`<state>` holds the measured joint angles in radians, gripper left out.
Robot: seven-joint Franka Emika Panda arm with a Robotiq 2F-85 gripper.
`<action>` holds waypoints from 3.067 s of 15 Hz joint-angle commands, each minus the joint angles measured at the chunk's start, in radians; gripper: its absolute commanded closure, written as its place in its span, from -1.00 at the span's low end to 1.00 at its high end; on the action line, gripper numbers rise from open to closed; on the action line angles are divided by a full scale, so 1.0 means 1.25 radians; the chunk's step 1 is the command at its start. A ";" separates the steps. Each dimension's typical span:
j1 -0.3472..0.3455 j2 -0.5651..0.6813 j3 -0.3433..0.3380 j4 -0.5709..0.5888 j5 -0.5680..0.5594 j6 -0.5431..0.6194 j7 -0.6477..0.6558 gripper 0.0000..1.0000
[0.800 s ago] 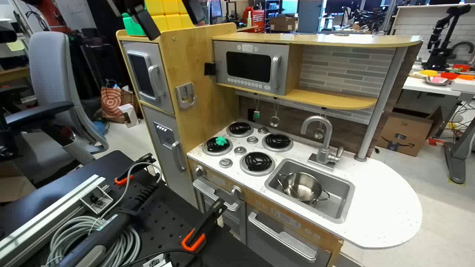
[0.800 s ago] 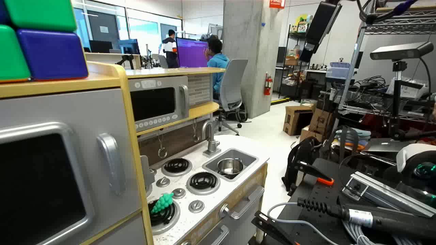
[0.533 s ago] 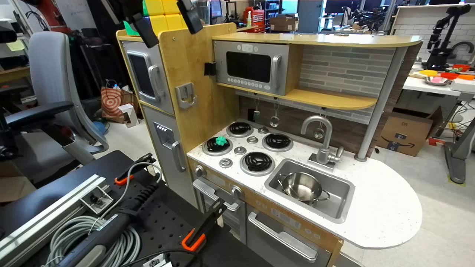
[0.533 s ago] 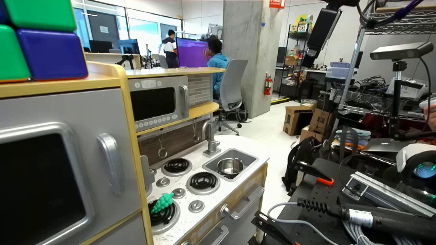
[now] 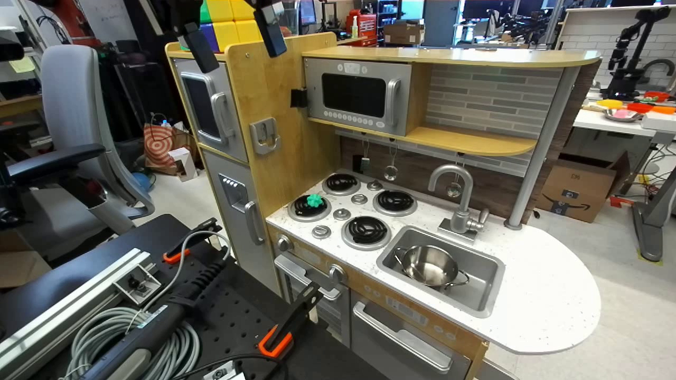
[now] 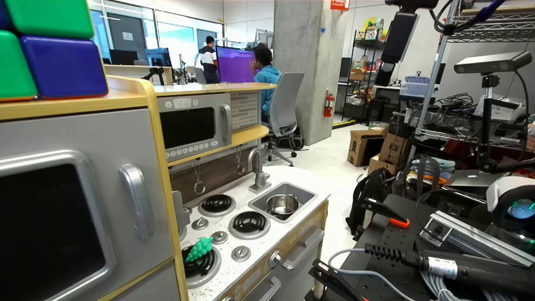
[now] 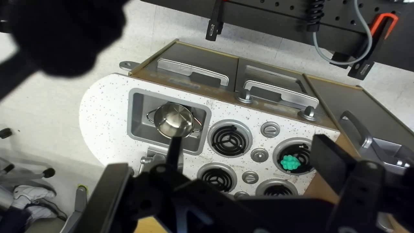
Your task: Remove the plastic green grapes from the stove and place it in the silver pot in the sink
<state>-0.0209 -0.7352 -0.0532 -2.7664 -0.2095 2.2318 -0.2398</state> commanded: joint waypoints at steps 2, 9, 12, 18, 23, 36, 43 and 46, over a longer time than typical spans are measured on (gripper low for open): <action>0.043 0.035 -0.023 0.023 0.003 -0.071 -0.102 -1.00; 0.149 0.181 -0.080 0.076 0.027 0.022 -0.341 -1.00; 0.186 0.280 -0.088 0.125 0.066 0.071 -0.458 -1.00; 0.189 0.521 -0.056 0.289 0.197 0.024 -0.715 -1.00; 0.143 0.766 0.037 0.435 -0.033 0.048 -0.436 -1.00; 0.198 1.047 0.023 0.620 -0.304 0.354 0.052 -1.00; 0.201 1.165 0.047 0.740 -0.266 0.334 0.042 -1.00; 0.215 1.251 0.034 0.815 -0.271 0.308 0.045 -1.00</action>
<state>0.2173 0.7069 0.0103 -1.8772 -0.5597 2.6633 -0.1891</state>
